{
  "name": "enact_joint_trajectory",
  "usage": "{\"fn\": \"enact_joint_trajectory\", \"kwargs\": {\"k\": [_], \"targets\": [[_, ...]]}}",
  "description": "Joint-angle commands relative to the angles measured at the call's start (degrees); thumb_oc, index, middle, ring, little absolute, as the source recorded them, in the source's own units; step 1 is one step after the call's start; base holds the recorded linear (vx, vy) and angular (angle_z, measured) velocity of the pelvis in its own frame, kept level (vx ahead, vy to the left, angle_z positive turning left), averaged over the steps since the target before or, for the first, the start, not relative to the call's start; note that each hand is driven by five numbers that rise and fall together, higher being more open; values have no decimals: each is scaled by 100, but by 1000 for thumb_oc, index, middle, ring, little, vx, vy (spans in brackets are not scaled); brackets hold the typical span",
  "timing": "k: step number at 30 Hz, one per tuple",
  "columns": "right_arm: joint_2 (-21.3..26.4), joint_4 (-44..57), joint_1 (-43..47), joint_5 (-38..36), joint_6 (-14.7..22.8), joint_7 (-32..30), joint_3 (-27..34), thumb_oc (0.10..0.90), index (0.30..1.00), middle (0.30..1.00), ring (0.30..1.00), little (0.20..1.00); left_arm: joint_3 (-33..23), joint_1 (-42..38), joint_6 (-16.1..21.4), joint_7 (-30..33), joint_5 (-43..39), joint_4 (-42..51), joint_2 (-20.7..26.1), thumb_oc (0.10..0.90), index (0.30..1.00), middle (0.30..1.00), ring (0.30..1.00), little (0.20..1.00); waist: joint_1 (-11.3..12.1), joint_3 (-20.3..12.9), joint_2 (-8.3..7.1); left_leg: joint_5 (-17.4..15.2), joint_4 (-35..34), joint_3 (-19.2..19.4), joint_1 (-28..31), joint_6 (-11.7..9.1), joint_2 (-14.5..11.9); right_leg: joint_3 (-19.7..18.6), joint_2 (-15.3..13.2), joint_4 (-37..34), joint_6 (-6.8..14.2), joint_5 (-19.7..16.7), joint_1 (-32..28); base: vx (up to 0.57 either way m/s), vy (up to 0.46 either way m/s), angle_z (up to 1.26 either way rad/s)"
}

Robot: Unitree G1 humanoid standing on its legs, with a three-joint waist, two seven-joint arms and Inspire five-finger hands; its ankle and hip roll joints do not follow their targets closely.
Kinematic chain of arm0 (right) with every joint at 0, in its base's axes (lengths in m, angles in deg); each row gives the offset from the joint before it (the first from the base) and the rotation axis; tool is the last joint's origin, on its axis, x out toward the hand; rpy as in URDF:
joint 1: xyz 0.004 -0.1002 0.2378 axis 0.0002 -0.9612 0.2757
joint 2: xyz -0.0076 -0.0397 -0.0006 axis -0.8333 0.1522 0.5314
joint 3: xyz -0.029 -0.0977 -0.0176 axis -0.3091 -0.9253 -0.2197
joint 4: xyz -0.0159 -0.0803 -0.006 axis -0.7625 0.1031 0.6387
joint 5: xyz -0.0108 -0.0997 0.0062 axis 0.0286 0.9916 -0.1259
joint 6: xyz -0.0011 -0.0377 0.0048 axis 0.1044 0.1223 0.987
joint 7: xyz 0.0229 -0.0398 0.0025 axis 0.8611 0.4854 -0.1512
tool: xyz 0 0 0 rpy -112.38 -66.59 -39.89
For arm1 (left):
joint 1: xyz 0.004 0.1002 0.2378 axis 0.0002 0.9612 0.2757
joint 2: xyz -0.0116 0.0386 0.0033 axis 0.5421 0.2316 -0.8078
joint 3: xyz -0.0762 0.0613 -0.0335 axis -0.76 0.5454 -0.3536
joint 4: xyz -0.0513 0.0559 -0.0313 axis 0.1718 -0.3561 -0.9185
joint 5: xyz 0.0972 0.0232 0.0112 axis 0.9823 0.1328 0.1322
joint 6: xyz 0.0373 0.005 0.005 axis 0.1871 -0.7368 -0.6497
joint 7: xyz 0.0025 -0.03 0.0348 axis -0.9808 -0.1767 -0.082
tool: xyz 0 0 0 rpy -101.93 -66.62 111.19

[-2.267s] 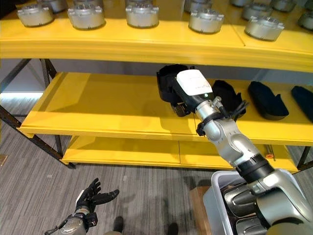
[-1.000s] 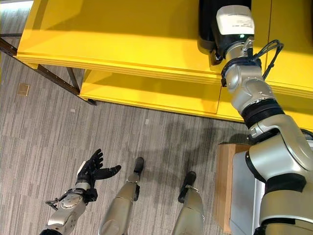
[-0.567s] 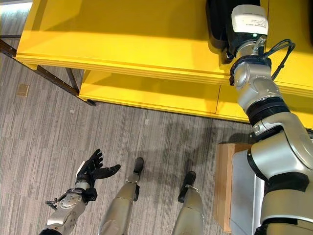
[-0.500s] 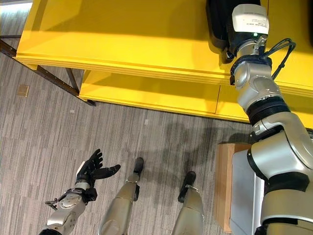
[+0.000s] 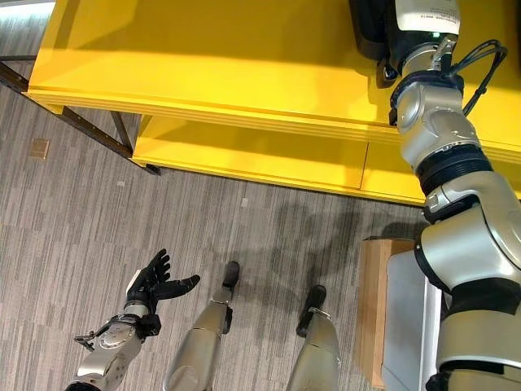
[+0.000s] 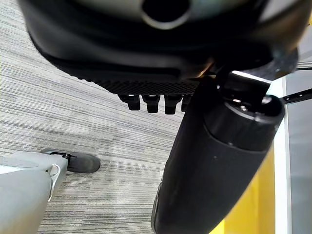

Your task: Move parts from the plastic box to the shelf.

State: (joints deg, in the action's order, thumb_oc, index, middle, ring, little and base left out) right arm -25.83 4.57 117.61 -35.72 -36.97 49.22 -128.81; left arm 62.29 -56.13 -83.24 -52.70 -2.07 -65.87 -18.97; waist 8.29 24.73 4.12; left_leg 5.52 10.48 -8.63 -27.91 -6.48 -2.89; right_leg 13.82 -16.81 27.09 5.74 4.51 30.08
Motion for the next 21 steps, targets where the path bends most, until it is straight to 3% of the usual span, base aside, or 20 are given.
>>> {"fn": "enact_joint_trajectory", "kwargs": {"k": [1,21], "targets": [[496,-96,1280,-149,-3,-548,-392,400,300,300,300,300,84,5,428,87,-131,332,531,900,1000,1000,1000,1000,125,-213,-129,-863,653,409,112,46,-346,146,55,-51,97,198,-214,5,-12,4],[-152,-297,1137,-294,-11,-440,-324,400,300,300,300,300,65,-87,489,193,-249,373,590,900,1000,1000,1000,1000,254,-119,-167,-901,815,329,-73,79,-285,199,60,3,94,186,-154,-1,-1,2]]}}
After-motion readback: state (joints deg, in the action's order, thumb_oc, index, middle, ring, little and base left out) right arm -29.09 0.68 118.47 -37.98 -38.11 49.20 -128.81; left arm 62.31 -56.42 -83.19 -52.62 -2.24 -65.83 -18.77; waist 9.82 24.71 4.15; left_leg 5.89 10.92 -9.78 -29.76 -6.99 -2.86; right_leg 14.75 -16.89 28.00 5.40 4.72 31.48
